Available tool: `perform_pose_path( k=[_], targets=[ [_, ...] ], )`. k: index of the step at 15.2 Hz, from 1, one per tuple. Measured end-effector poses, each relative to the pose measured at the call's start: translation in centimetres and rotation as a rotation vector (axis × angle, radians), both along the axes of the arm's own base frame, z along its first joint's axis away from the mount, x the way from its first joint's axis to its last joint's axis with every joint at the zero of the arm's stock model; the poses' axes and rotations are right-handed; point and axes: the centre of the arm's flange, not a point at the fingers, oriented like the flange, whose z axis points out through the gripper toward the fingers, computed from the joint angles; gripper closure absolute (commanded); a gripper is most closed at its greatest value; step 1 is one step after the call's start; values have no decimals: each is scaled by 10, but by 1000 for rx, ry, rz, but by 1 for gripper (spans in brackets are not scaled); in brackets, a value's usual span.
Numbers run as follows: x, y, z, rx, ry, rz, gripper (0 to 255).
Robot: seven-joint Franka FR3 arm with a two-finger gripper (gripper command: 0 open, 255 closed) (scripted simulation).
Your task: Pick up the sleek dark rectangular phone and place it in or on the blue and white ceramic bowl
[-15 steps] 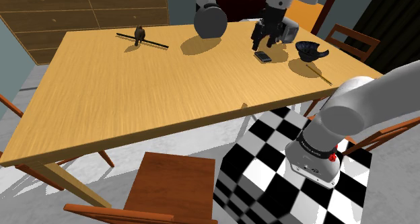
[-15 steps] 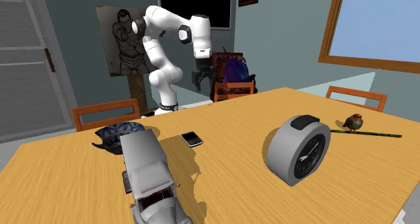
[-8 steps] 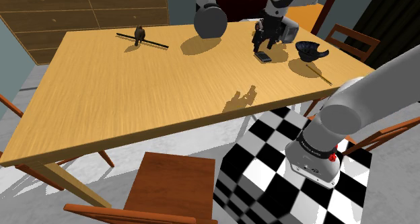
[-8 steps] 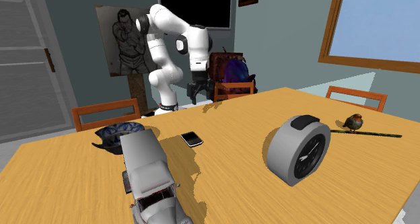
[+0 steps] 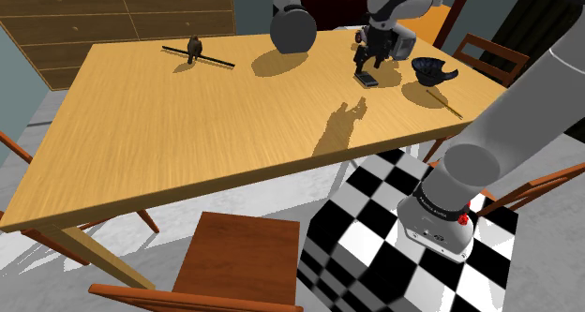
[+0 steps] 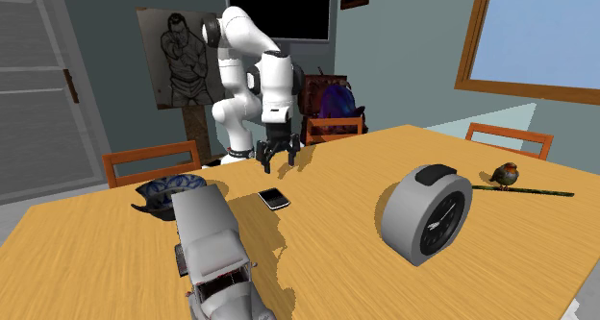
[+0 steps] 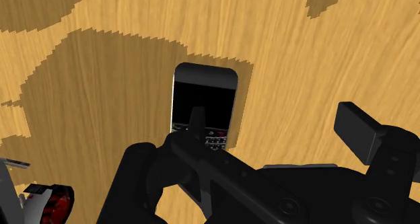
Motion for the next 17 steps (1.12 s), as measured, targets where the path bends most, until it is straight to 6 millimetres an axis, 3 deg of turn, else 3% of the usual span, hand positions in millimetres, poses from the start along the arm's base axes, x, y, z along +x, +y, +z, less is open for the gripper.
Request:
perform_pose_path(
  k=[5, 12, 17],
  targets=[
    [10, -47, -26, -29, 5, -27, 0],
    [12, -54, -62, -33, 6, -29, 0],
    [12, -55, -69, -34, 5, -29, 0]
  ],
)
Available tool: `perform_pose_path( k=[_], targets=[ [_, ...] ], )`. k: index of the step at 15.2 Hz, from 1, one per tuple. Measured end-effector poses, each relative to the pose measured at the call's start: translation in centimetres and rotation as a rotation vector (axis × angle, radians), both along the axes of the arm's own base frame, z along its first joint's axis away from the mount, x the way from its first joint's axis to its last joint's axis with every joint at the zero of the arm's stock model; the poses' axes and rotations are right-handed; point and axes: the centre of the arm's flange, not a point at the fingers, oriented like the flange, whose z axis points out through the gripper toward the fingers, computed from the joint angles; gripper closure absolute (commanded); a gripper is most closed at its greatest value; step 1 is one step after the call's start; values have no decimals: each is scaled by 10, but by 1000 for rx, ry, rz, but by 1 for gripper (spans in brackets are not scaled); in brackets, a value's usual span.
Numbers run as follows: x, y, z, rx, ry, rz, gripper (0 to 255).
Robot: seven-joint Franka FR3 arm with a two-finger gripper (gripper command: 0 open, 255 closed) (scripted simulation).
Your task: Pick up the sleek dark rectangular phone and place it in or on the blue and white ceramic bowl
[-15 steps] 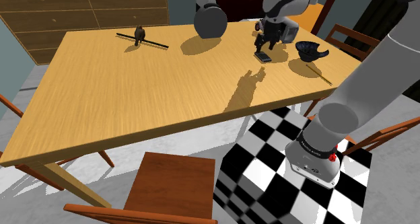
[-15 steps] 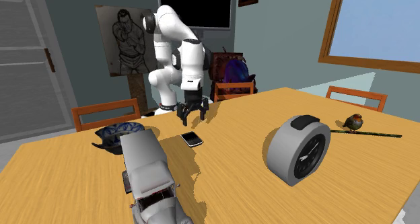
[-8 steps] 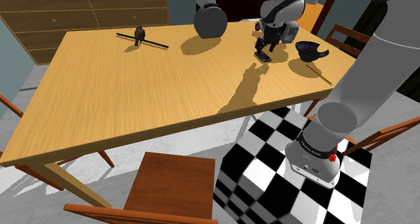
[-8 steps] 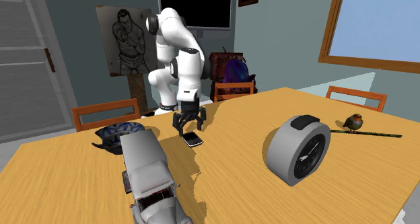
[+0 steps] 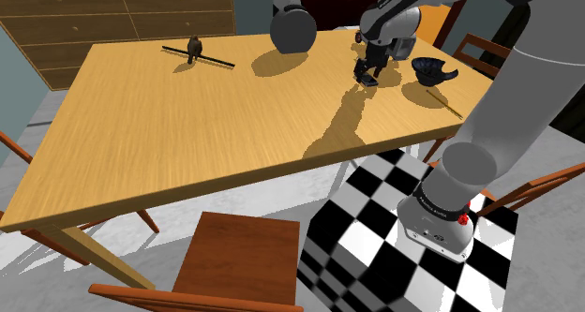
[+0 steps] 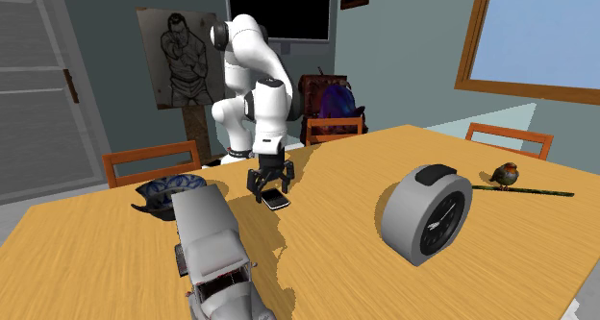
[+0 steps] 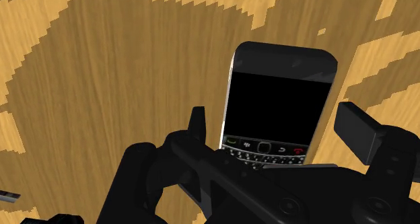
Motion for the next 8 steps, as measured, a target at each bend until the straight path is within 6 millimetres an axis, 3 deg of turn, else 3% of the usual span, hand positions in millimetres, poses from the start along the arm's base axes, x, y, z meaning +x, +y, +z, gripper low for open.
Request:
perform_pose_path(
  k=[2, 3, 8],
  targets=[
    [0, 0, 0, 0, 0, 0, 0],
    [0, 0, 0, 0, 0, 0, 255],
    [0, 0, 1, -1, -2, 1, 255]
  ],
)
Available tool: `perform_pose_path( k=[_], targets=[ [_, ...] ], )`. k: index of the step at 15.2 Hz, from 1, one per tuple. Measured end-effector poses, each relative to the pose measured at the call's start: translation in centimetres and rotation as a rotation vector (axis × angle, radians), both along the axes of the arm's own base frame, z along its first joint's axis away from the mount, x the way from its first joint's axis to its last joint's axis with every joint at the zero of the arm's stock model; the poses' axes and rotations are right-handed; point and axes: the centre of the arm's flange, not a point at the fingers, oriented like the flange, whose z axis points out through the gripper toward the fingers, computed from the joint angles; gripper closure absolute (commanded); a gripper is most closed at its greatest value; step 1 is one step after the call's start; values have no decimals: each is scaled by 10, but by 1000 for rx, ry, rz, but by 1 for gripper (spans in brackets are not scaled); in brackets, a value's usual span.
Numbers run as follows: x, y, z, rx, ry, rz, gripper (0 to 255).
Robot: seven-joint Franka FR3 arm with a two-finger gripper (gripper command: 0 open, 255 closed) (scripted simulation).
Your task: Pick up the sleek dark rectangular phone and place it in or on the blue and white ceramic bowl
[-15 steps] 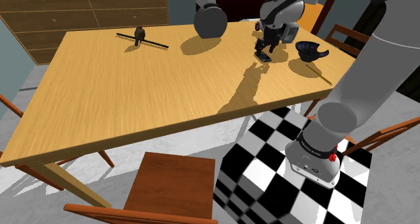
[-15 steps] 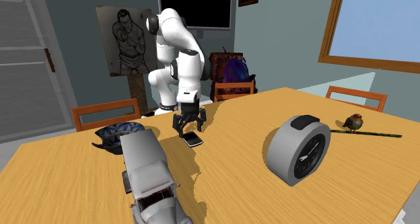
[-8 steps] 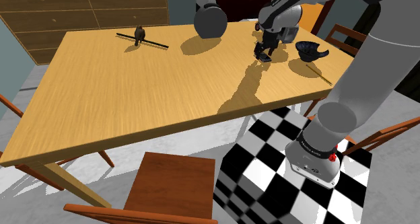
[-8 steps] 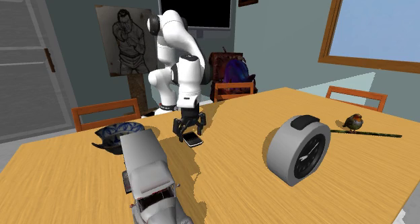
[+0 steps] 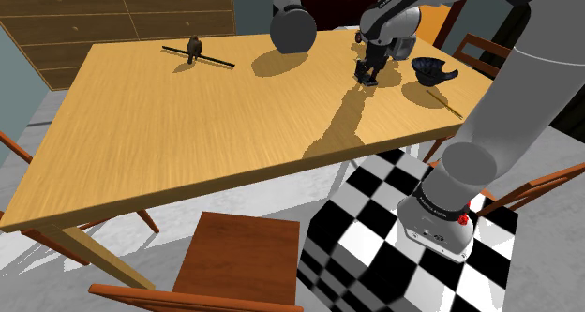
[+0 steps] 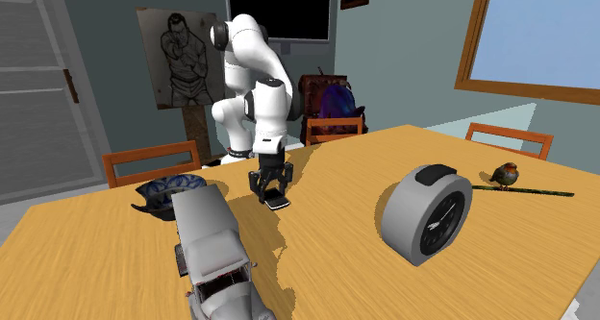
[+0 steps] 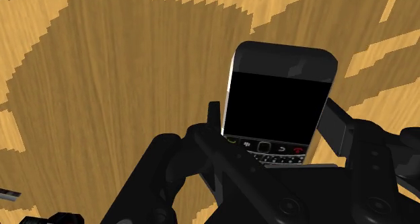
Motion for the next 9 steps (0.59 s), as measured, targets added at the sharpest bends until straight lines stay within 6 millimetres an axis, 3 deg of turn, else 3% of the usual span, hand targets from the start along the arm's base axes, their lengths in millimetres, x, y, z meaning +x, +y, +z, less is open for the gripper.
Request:
perform_pose_path(
  k=[5, 9],
  targets=[
    [0, 0, 0, 1, 0, 0, 255],
    [0, 1, 15, 1, 2, -1, 255]
  ],
)
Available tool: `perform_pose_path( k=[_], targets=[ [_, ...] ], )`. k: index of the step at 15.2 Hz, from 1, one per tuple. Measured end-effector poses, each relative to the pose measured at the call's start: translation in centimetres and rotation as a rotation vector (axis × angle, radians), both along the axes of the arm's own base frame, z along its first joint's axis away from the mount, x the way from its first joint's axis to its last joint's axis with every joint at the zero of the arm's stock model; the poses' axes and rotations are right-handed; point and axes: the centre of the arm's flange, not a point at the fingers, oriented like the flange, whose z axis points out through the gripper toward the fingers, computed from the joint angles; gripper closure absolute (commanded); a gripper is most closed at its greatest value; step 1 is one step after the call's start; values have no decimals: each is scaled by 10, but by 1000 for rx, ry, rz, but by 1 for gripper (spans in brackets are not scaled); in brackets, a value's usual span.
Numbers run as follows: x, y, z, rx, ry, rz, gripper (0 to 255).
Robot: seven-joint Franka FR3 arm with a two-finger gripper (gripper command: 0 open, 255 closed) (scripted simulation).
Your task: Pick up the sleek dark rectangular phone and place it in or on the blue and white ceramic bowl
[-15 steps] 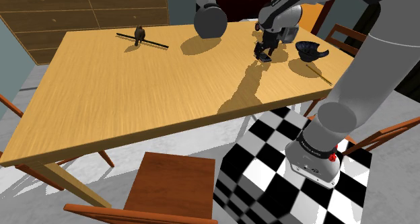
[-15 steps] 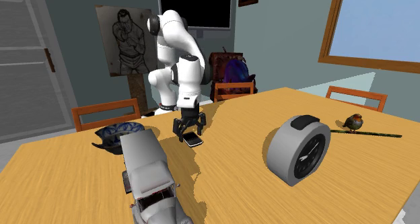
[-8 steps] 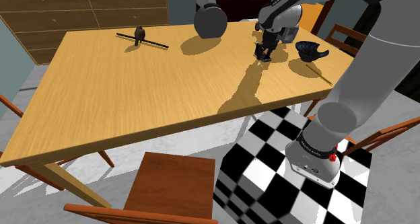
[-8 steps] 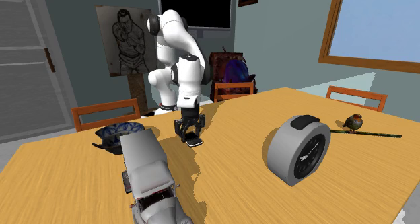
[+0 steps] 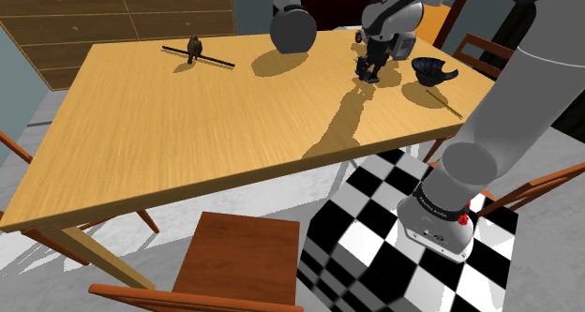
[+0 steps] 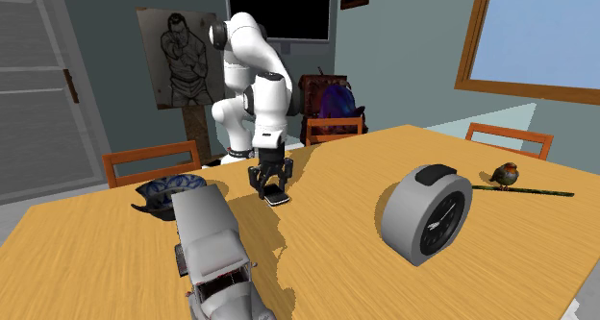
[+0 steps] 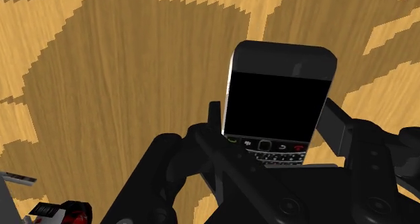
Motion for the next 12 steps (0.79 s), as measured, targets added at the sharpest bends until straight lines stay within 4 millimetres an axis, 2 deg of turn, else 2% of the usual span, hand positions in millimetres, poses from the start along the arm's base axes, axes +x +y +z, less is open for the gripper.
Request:
perform_pose_path(
  k=[12],
  targets=[
    [0, -1, 64, 0, 0, 0, 255]
  ],
)
